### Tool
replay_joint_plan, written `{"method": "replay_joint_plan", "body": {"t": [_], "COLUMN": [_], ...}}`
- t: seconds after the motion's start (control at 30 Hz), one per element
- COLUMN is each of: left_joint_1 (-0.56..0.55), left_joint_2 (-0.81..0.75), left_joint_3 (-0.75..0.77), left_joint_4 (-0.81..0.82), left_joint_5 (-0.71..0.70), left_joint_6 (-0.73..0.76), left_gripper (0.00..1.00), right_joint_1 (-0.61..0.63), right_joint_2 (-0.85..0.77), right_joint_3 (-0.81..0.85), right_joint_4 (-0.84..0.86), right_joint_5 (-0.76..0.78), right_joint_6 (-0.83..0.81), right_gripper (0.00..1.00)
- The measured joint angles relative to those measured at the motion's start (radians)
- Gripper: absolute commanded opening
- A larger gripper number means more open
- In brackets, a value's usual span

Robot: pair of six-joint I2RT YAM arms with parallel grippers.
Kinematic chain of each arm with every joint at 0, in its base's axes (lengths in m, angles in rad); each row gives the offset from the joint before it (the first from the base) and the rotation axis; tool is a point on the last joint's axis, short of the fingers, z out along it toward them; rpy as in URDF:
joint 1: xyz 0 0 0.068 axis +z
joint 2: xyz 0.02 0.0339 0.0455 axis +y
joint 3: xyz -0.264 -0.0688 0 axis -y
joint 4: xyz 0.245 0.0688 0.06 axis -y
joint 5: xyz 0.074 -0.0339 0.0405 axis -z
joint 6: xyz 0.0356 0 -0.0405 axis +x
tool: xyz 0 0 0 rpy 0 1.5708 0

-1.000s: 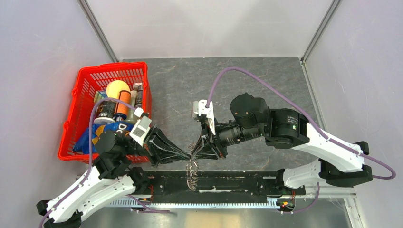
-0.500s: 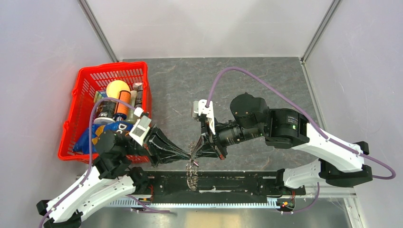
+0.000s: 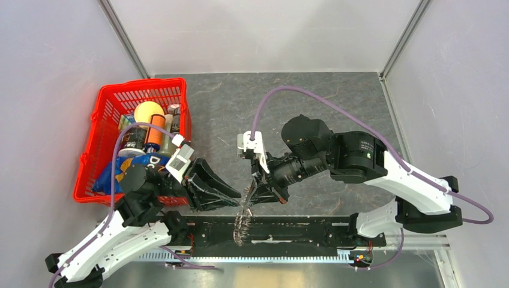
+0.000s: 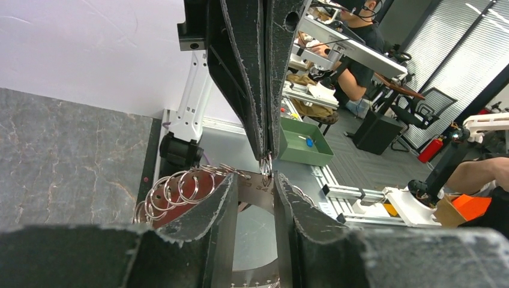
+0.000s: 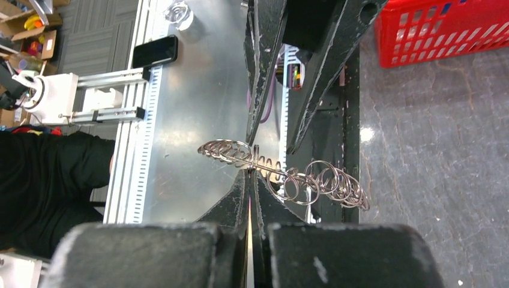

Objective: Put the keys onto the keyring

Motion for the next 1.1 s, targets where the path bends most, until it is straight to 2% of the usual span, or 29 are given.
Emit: {"method": "replay_joint_plan", "body": {"t": [0.3,0.77,1.1], "left_joint_1": [0.0,0.0,0.0], "left_joint_2": [-0.013,-0.013,-0.013], "left_joint_3": [0.019,0.036,0.036], "left_joint_4": [-0.101,-0.176,-0.229], "left_joint_5": [0.003,0.031,0.035], "left_joint_6": [-0.002,-0.001,0.0], "left_gripper": [0.36,0.36,0.24], "right_joint_1": [0.0,0.0,0.0], "right_joint_2": [0.069,0.126,0.147], "right_joint_3": [0.067,0.074,0.097], "right_joint_4": [-0.11,-0.127,-0.127], "right_joint_5": [-0.051,-0.067,-0.043], "right_joint_6": [-0.011,0.009,0.011], "right_gripper": [0.0,0.0,0.0]}}
